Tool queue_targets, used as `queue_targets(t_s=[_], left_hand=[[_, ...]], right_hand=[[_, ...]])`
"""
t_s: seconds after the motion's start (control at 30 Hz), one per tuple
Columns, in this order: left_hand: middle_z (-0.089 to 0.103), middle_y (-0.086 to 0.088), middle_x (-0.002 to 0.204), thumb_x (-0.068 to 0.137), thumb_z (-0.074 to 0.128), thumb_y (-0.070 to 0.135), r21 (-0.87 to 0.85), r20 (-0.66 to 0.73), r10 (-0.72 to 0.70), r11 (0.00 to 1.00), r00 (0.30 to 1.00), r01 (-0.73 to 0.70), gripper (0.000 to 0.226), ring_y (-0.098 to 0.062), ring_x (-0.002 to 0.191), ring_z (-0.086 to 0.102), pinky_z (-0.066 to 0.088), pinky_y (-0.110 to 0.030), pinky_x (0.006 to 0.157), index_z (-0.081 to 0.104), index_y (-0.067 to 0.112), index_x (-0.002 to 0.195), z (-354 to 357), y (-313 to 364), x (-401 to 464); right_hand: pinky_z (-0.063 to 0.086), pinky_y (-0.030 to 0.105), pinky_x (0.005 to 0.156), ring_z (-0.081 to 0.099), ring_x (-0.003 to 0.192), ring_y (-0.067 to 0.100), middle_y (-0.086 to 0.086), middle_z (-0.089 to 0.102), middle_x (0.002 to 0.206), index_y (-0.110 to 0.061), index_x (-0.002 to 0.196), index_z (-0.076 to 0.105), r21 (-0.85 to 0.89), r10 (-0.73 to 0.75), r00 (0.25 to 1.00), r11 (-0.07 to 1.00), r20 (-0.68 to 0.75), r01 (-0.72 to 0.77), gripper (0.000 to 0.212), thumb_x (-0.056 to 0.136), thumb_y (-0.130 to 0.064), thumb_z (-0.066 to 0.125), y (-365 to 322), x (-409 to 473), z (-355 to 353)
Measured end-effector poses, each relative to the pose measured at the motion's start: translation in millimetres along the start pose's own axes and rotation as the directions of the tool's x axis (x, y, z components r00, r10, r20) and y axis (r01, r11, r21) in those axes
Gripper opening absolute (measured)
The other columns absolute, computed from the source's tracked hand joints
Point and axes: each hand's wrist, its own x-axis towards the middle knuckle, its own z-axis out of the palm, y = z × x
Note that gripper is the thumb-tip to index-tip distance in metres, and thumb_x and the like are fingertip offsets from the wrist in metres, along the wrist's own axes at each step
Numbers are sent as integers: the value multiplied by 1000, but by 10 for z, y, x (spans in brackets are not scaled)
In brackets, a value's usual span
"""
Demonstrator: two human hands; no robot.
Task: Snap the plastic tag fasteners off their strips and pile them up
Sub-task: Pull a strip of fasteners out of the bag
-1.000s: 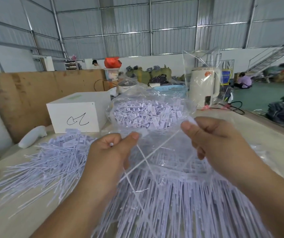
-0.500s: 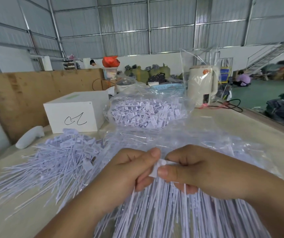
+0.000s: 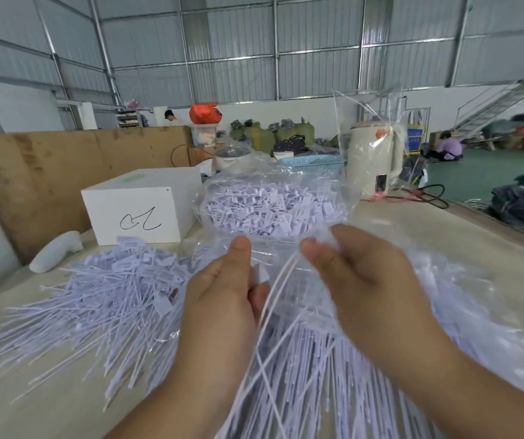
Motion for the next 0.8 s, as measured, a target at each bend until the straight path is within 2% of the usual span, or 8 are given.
queue_targets(t_s=[0.1,0.2,0.27,0.33,0.47,0.53,0.7,0.8], left_hand=[[40,-1,44,82,56,53,-36,120,-33,999,992,37,48,-12,37,33,29,-16,36,49,20,49,-81,-1,77],[45,-11,51,81,66,48,-38,336,26,999,942,-14,20,-14,41,38,32,-19,44,71,29,84,-118,-6,105],[50,-21,66,83,62,48,-56,486,32,998,873,-6,29,-18,46,39,32,-28,51,72,31,105,-145,-34,103],[49,-16,61,80,61,50,-68,557,14,997,831,29,39,-18,47,38,29,-31,52,70,31,113,-173,-41,110],[52,6,51,76,65,43,-62,619,-10,996,785,61,35,-5,46,48,35,-20,47,70,31,109,-193,-1,105],[53,6,50,77,66,40,-68,608,-9,996,794,63,29,-3,43,48,37,-18,44,71,25,101,-184,5,112],[50,-2,49,82,65,36,-66,510,-5,997,860,44,20,-14,39,41,35,-19,43,66,16,78,-183,4,138],[49,-4,49,85,63,37,-138,565,-34,981,825,135,22,-14,39,41,35,-19,41,63,16,78,-202,-3,146]], right_hand=[[36,20,48,42,49,13,10,41,57,-8,66,52,154,56,983,984,177,-84,50,78,-56,59,91,86,-156],[40,23,52,44,51,9,-7,45,56,-21,63,59,208,-31,890,975,456,-72,34,88,-45,62,133,79,-185],[39,22,52,42,51,7,-13,48,54,-37,63,65,232,-87,847,972,524,-43,27,89,-40,59,94,73,-175],[39,20,52,43,51,5,-14,49,53,-42,63,66,252,-93,848,966,522,-49,27,88,-37,59,69,82,-178],[38,26,52,44,51,12,-2,43,54,-22,60,64,252,-27,867,961,497,-114,32,82,-45,64,100,91,-180],[38,24,52,47,51,12,1,42,54,-15,58,58,233,7,862,962,506,-145,40,82,-46,65,137,91,-182],[42,21,53,55,51,8,-3,54,55,-17,66,66,217,50,836,956,546,-199,28,81,-41,63,162,120,-236],[41,20,51,53,50,8,0,52,55,-18,63,65,224,54,850,954,525,-199,26,80,-38,64,156,120,-242]])
